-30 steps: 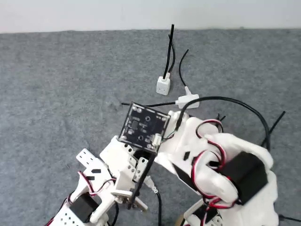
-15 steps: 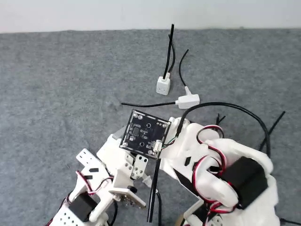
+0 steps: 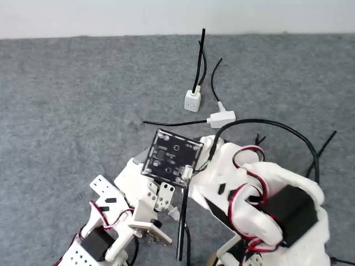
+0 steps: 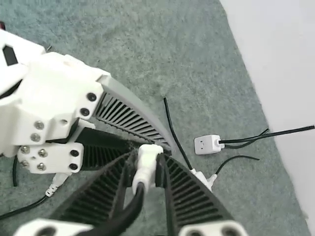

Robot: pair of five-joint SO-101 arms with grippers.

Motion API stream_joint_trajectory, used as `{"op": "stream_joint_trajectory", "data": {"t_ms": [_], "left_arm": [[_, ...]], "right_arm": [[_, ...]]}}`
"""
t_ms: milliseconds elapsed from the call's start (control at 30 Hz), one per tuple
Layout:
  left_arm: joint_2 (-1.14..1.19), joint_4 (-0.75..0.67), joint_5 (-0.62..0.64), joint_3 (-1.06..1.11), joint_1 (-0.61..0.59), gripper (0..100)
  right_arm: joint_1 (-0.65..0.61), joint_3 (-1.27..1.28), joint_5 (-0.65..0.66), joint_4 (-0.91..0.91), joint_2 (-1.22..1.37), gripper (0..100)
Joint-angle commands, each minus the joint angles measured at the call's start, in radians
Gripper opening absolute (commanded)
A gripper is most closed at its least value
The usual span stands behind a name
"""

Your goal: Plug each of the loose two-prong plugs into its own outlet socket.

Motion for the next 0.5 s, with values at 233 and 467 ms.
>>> {"op": "stream_joint_trajectory", "data": {"t_ms": [233, 467], "left_arm": [[-0.017, 0.052, 0.006, -0.007, 0.078, 1], [-0.017, 0.052, 0.006, -0.007, 0.074, 1]], "right_arm": [[-0.004, -0.078, 0.057, -0.096, 0.085, 0.9], [-0.005, -0.08, 0.051, -0.091, 0.073, 0.9]]}}
